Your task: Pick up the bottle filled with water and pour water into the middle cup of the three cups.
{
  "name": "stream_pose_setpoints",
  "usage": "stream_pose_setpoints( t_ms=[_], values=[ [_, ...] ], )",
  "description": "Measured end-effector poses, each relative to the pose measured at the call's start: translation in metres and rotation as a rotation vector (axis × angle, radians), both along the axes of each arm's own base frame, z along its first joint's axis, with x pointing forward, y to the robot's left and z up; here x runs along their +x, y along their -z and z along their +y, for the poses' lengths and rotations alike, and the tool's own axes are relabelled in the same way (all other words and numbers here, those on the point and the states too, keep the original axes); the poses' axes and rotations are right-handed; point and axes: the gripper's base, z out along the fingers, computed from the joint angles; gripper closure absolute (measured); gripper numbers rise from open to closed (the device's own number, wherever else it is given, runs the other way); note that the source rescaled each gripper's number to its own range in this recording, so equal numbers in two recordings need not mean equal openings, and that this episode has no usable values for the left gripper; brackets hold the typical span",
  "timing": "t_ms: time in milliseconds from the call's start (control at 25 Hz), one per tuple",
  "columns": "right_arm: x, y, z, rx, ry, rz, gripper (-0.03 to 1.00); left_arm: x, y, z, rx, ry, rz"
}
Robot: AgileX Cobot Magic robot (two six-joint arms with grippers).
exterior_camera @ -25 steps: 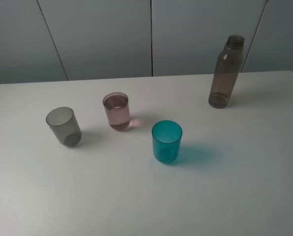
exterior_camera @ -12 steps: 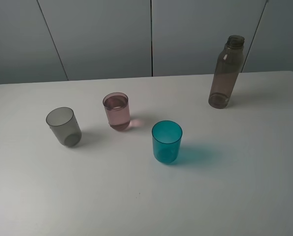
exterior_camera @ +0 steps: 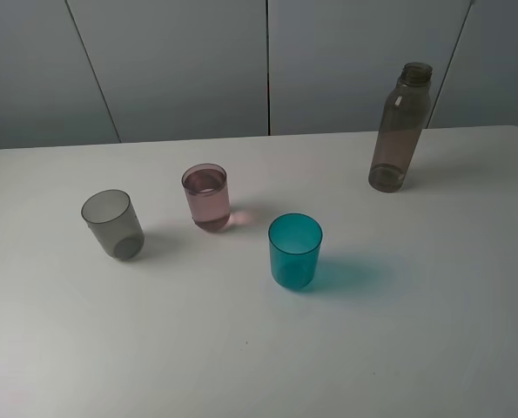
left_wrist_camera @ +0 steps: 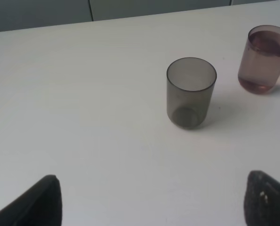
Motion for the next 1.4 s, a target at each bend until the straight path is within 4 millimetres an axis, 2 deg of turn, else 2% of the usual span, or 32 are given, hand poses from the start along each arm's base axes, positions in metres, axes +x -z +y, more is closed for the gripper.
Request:
stream_pose_setpoints(
  t_ms=[1400],
  values=[
    [0.0,0.0,0.0,0.0,0.0,0.0,-0.02,0.0,0.0,0.0,0.0,0.0,0.0]
  ],
)
